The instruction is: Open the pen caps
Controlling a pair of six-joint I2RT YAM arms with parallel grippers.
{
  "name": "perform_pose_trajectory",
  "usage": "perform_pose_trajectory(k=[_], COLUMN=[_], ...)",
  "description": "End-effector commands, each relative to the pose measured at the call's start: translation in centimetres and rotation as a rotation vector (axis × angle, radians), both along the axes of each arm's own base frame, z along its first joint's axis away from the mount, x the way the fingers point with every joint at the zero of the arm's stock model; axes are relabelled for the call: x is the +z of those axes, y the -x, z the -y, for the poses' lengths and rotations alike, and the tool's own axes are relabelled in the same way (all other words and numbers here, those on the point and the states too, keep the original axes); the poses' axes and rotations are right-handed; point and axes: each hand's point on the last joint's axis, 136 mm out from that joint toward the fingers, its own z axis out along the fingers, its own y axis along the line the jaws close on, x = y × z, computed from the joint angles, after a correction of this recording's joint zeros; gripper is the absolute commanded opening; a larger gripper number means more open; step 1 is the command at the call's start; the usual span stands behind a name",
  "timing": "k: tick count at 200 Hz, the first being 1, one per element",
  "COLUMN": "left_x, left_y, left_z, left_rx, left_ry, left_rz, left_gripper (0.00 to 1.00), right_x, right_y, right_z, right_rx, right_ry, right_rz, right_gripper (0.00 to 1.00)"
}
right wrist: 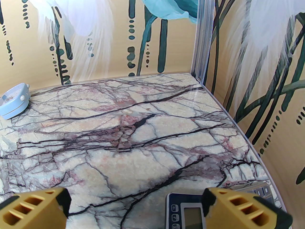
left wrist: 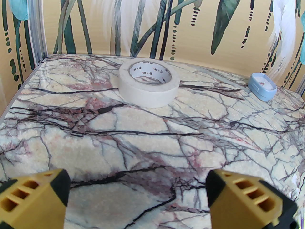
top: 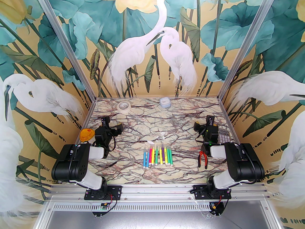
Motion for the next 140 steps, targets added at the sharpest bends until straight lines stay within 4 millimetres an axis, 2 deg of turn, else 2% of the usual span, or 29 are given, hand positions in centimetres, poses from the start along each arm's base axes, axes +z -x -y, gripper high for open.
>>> perform_pose_trajectory(k=[1,140], left_x=[0.68,0.66], left_y=[-0.5,-0.51], left_z=[0.02,-0.19], left_rx=[-0.016,-0.007], left_ry=[-0.006,-0.003], left_rz=[0.017,0.016], left_gripper=[1.0,1.0], right_x=[0.53,0.52], right_y=[-0.1,-0.12], right_z=[-0.12,-0.11], right_rx=[0.002,0.002], right_ry=[-0.015,-0.014], right_rz=[0.024,0.023], right_gripper=[0.99,0.99])
